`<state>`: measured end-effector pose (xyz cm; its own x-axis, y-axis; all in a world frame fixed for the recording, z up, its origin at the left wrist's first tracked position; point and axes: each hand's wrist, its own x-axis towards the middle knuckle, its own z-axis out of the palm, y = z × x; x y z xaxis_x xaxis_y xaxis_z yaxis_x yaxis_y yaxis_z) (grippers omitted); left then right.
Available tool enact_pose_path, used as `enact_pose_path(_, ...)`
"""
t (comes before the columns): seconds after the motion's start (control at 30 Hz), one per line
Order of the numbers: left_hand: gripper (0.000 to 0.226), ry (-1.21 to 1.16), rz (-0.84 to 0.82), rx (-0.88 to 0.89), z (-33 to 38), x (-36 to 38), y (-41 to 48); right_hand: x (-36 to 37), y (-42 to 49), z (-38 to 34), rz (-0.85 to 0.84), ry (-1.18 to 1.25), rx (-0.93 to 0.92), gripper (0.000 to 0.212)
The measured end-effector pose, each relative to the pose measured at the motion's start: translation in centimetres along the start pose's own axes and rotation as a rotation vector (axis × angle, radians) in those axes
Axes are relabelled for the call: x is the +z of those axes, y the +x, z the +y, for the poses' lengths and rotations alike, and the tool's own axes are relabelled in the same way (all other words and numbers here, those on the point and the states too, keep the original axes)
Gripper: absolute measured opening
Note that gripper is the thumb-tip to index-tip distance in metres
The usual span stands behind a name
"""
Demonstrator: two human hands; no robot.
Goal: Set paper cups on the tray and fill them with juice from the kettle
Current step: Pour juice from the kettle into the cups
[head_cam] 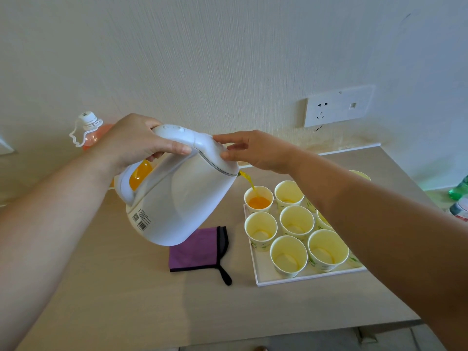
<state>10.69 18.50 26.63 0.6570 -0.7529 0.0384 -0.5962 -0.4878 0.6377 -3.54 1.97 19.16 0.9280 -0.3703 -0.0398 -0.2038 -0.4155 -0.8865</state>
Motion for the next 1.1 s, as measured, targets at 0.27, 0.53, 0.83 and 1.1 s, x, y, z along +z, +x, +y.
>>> enact_pose_path(0.27,0.032,0.016,0.003,0.006,0.12,-0.21,-0.11,-0.05,-0.21,-0.15,0.008,-0.001,0.003,0.046)
enact_pose_path(0.53,0.034,0.023,-0.001,0.004,0.23,-0.25,0.03,-0.18,-0.08,0.04,0.01,0.005,0.004,0.045)
enact_pose_path(0.83,0.033,0.035,-0.006,-0.001,0.32,-0.2,0.14,-0.23,-0.08,-0.01,0.014,-0.007,0.007,0.045)
enact_pose_path(1.1,0.032,0.032,-0.013,-0.011,0.48,0.03,0.29,-0.28,0.14,0.26,0.012,-0.009,0.011,0.045)
